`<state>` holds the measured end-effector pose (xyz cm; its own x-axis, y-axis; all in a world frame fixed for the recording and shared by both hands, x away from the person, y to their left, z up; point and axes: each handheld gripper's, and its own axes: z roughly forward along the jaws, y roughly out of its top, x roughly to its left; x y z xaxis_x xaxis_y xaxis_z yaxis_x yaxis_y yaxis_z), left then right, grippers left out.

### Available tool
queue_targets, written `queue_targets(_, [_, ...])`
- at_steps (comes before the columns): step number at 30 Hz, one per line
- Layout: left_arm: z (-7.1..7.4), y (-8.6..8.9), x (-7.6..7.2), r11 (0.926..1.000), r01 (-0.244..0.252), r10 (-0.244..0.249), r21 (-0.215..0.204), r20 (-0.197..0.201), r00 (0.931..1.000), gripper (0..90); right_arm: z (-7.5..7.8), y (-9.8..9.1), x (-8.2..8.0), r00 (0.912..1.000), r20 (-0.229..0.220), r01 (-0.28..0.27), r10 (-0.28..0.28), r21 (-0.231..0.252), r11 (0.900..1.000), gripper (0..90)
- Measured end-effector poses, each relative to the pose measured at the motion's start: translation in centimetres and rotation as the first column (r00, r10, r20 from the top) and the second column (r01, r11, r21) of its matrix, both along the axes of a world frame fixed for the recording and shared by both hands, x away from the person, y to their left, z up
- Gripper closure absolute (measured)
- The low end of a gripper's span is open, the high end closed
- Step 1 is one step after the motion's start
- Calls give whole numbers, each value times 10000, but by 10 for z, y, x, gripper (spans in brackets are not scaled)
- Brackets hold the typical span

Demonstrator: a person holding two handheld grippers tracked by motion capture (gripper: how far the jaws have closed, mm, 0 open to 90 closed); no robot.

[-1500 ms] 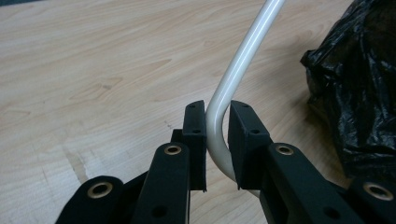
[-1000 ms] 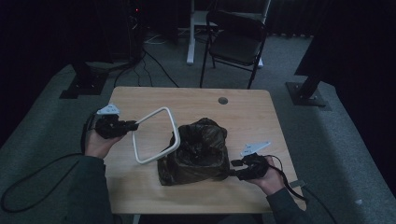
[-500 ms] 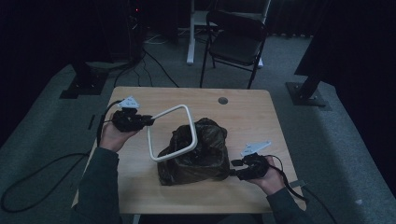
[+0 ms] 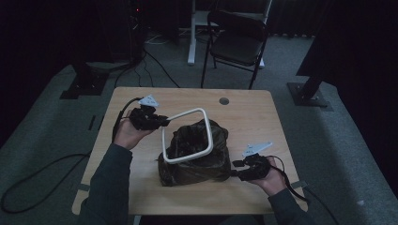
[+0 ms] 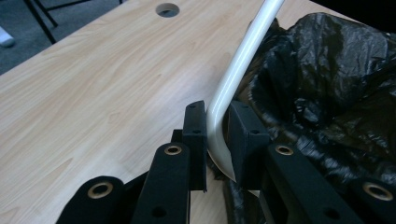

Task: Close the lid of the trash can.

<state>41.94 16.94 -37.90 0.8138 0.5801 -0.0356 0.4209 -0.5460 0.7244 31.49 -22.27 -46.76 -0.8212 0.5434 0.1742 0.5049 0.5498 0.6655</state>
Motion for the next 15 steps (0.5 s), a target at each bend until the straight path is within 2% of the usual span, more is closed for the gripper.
queue_targets(10, [2,-33,7,9972,391,-365,639,-403,9985,782,0,-1,0,10000,32,-6,6,11,10000,515])
queue_targets(15, [0,-45,9,9940,486,-442,981,-467,9979,782,0,-1,0,10000,22,4,-4,21,10000,515])
